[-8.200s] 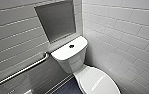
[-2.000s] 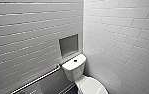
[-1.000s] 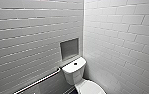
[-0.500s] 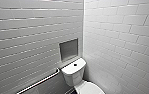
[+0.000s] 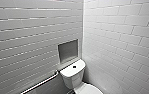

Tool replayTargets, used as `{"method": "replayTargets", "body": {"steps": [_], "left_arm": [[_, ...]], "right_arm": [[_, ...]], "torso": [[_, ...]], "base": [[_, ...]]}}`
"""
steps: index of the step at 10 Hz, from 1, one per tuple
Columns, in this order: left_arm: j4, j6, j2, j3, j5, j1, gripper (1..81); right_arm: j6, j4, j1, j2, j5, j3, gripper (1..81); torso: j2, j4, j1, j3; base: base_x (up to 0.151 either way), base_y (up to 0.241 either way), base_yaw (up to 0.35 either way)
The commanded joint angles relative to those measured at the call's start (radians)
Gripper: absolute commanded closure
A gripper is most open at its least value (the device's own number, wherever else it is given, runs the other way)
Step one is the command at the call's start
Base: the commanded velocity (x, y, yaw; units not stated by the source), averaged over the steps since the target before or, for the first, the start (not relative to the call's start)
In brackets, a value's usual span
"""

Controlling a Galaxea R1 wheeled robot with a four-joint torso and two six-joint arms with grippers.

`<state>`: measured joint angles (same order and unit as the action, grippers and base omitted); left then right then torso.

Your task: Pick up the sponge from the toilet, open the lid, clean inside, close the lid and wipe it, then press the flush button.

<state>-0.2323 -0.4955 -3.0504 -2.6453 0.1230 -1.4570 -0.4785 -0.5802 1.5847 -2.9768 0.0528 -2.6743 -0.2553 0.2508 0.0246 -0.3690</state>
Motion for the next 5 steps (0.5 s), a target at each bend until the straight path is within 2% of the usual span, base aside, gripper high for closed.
{"method": "replayTargets", "body": {"steps": [1,5], "left_arm": [[-0.008,-0.003,-0.002,0.005,0.076,0.030,1.0],[-0.008,-0.003,-0.002,0.005,0.076,0.030,1.0]], "right_arm": [[-0.006,-0.009,-0.019,0.003,-0.079,0.002,81.1],[-0.005,-0.007,-0.016,0.010,-0.079,0.002,81.1]], "torso": [[0.000,0.000,0.000,0.000],[0.000,0.000,0.000,0.000]], "base": [[0.093,0.000,0.000],[0.094,0.000,0.000]]}}
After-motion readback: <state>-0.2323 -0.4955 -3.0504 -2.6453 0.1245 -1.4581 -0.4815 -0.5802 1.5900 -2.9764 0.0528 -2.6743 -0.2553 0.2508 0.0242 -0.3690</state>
